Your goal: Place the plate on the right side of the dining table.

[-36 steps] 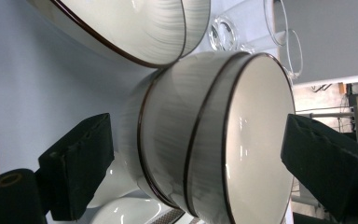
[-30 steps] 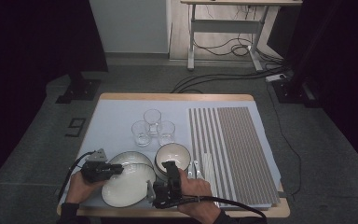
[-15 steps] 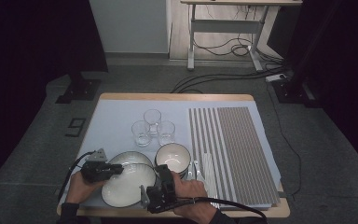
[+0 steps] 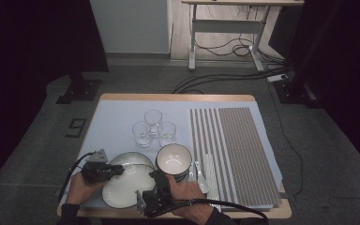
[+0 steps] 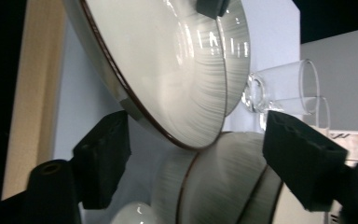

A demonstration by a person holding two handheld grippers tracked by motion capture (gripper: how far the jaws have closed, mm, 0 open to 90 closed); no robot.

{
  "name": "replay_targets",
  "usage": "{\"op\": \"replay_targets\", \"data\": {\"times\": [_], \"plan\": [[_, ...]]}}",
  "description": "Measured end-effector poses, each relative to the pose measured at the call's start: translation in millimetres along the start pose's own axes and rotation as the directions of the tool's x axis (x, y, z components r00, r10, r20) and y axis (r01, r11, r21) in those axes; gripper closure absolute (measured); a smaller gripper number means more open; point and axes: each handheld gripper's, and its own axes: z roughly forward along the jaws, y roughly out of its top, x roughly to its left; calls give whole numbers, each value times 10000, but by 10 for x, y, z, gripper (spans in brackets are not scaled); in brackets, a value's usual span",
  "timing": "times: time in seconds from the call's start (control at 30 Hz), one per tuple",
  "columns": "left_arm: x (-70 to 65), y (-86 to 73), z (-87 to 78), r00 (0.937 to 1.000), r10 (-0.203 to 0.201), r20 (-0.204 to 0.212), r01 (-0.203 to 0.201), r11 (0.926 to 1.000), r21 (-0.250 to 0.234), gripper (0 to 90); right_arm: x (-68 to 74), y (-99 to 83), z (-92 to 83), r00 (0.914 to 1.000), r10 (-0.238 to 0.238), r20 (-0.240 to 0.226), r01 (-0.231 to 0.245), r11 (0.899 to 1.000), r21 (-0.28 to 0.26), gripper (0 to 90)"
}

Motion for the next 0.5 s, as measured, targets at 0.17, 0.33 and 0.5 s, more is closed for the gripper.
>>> {"op": "replay_targets", "data": {"times": [0.17, 0.33, 0.5], "plan": [[0, 0, 1, 10000, -3, 0, 3, 10000, 1, 779, 26, 21, 11, 9998, 41, -208, -42, 10000, -48, 295], [0, 0, 3, 10000, -13, 2, 13, 10000, 12, 777, 69, 78, 48, 9987, -327, -393, 320, 9993, -171, 374], [0, 0, 3, 10000, -23, 3, 23, 10000, 17, 777, 98, 113, 97, 9968, -464, -643, 435, 9980, -453, 437]]}}
